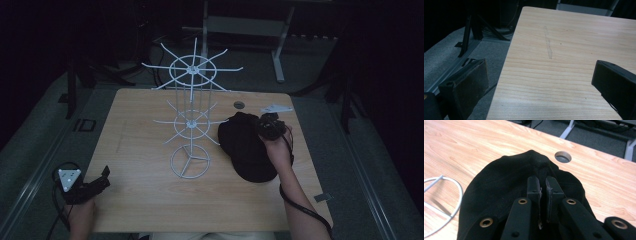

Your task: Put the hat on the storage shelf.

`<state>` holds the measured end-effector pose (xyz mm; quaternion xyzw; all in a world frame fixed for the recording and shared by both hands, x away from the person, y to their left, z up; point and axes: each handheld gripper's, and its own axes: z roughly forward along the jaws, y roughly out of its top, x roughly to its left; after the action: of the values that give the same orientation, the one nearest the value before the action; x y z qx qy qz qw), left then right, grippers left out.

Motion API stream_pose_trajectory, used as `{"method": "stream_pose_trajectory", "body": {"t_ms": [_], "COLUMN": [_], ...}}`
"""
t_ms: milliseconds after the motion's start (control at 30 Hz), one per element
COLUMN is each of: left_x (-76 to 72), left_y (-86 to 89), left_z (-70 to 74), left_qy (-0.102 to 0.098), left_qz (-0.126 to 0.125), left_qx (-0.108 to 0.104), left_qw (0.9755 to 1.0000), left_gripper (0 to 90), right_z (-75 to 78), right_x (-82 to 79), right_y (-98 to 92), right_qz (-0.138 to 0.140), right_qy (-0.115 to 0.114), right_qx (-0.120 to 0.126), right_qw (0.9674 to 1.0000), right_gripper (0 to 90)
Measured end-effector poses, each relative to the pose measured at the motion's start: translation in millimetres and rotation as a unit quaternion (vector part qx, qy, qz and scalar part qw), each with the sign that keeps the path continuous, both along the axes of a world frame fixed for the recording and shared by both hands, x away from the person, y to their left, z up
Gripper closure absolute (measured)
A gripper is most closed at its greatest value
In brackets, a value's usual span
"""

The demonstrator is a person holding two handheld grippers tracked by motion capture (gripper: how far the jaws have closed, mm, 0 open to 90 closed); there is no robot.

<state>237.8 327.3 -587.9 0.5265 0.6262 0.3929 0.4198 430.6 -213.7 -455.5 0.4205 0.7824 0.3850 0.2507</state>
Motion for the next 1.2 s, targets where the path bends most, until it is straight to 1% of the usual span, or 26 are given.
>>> {"method": "stream_pose_trajectory", "body": {"t_ms": [100, 167, 200, 333, 367, 400, 533, 633, 800, 933, 1000, 1200], "left_x": [0.0, 0.0, 0.0, 0.0, 0.0, -0.2, -0.1, -0.1, -0.2, -0.1, 0.0, -0.4], "left_y": [-0.1, -0.1, 0.0, -0.3, -0.3, -0.4, -0.3, -0.3, -0.8, -1.2, -1.2, -1.4], "left_z": [0.0, 0.0, 0.1, 0.0, 0.0, 0.1, 0.1, 0.1, 0.2, 0.3, 0.2, 0.3], "left_qy": [0.0, 0.001, 0.001, 0.0, 0.0, 0.0, 0.0, 0.001, 0.001, 0.003, 0.001, 0.001], "left_qz": [0.0, 0.0, -0.001, -0.001, -0.001, -0.002, -0.001, -0.001, 0.0, 0.002, 0.003, 0.003], "left_qx": [0.001, 0.0, 0.002, 0.002, 0.002, 0.003, 0.003, 0.003, 0.005, 0.006, 0.005, 0.008], "left_qw": [1.0, 1.0, 1.0, 1.0, 1.0, 1.0, 1.0, 1.0, 1.0, 1.0, 1.0, 1.0], "left_gripper": [1.4, 1.4, 1.4, 1.5, 1.4, 1.5, 1.5, 1.5, 1.5, 1.4, 1.4, 1.4], "right_z": [5.8, 8.0, 12.6, 22.2, 22.2, 26.7, 36.4, 46.0, 60.4, 74.3, 82.7, 109.6], "right_x": [-6.1, -8.6, -13.2, -22.8, -22.8, -27.7, -37.7, -47.3, -62.6, -75.8, -82.8, -106.5], "right_y": [-4.7, -6.1, -10.2, -19.7, -19.7, -24.6, -34.4, -44.5, -60.1, -70.5, -74.3, -86.4], "right_qz": [-0.001, -0.001, 0.0, -0.002, -0.002, -0.005, -0.008, -0.01, -0.004, -0.004, -0.004, 0.0], "right_qy": [-0.009, -0.012, -0.02, -0.036, -0.036, -0.043, -0.057, -0.071, -0.092, -0.11, -0.121, -0.155], "right_qx": [0.01, 0.012, 0.021, 0.032, 0.032, 0.042, 0.058, 0.07, 0.091, 0.101, 0.1, 0.111], "right_qw": [0.9999, 0.9999, 0.9996, 0.9988, 0.9988, 0.9982, 0.9966, 0.995, 0.9916, 0.9888, 0.9877, 0.9817], "right_gripper": [83.9, 84.0, 83.9, 83.9, 83.9, 83.9, 83.9, 83.9, 83.9, 83.9, 83.9, 84.0]}}
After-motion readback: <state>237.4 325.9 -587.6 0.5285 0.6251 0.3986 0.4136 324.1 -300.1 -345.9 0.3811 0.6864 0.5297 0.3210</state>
